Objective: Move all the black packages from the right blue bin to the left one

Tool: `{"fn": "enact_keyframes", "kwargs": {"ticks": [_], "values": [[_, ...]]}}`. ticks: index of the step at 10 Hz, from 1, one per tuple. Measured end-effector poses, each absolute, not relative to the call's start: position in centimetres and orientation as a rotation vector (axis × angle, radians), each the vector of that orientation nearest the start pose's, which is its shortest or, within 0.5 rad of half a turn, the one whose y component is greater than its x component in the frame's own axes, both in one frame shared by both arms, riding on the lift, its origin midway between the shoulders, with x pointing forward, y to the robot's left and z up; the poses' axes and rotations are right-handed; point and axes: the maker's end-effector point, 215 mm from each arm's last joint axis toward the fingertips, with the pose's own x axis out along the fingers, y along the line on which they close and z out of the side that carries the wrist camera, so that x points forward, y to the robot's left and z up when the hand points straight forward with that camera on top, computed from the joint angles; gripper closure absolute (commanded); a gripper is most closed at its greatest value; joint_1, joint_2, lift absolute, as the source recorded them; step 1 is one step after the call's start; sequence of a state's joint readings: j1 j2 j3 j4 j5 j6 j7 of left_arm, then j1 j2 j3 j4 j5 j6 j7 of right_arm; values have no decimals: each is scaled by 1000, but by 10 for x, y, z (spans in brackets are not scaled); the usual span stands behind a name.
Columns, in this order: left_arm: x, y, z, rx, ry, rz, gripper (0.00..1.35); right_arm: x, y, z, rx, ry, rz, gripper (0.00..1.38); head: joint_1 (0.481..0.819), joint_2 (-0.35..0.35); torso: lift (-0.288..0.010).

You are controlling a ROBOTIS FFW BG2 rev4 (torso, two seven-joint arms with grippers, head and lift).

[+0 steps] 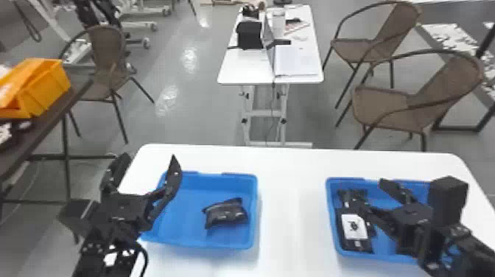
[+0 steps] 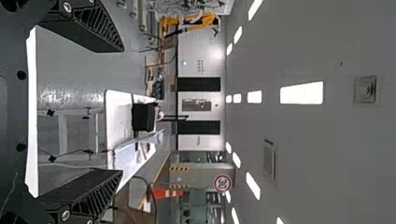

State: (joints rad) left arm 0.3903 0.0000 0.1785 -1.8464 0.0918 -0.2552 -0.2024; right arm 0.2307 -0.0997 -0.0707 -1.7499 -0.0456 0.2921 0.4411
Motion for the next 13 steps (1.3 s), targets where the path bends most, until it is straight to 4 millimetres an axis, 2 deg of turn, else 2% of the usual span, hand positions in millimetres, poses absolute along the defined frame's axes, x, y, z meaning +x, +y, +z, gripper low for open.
{"fn": "enact_keyframes", "kwargs": {"ticks": [2,4,6,8,10,13], "values": [[452,296,-309,-22,-145,-14,105,472,-236,-490,30,436,312,311,695,76,0],[453,284,-312,-60,-133,-29,107,454,-251,-530,63,537,274,309,695,42,0],[454,281,-313,-72,-132,-30,107,447,-249,-554,78,590,258,315,695,39,0],[453,283,-314,-71,-130,-27,107,450,-236,-574,93,622,276,317,695,50,0],[453,281,-314,-71,-132,-30,107,460,-218,-582,92,638,324,317,695,75,0],[453,282,-312,-74,-143,-28,107,465,-208,-596,100,681,342,309,695,89,0]]}}
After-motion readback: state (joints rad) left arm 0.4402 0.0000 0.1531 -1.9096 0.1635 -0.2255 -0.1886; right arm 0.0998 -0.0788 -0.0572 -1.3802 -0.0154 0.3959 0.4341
